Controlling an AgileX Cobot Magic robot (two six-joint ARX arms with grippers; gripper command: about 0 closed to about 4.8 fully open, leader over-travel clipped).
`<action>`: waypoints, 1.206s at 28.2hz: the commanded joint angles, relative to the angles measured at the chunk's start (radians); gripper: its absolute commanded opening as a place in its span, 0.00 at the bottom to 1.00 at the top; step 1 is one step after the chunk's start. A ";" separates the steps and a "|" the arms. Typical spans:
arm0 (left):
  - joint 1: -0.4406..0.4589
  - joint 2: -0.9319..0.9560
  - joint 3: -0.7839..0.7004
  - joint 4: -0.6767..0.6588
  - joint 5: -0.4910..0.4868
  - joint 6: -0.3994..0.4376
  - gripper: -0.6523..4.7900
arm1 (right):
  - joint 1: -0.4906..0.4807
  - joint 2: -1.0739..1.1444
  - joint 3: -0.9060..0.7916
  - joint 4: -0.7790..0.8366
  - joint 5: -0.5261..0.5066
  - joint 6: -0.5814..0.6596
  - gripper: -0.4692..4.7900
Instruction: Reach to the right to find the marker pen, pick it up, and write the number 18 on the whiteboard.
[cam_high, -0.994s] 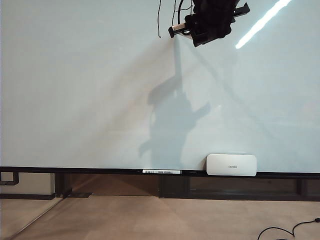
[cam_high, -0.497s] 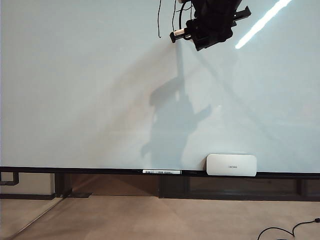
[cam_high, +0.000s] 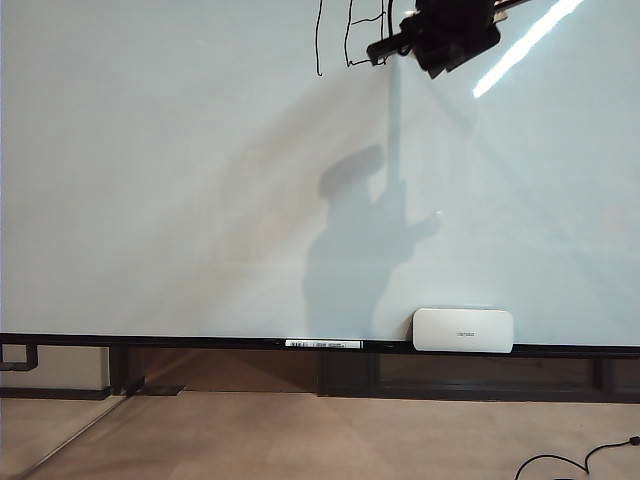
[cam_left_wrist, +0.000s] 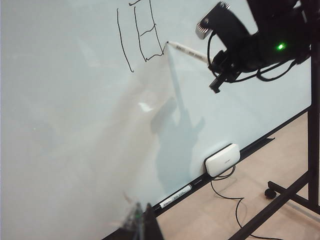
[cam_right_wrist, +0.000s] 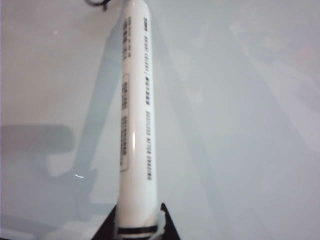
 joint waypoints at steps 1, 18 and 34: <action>-0.001 -0.021 0.052 -0.037 -0.084 0.002 0.11 | 0.024 -0.083 0.003 -0.085 0.009 0.011 0.09; -0.001 -0.039 0.504 -0.538 -0.495 0.092 0.11 | 0.051 -1.108 0.004 -0.811 0.008 -0.143 0.09; 0.435 -0.177 0.778 -0.993 -0.053 -0.237 0.11 | -0.267 -1.414 0.150 -1.487 -0.475 0.107 0.09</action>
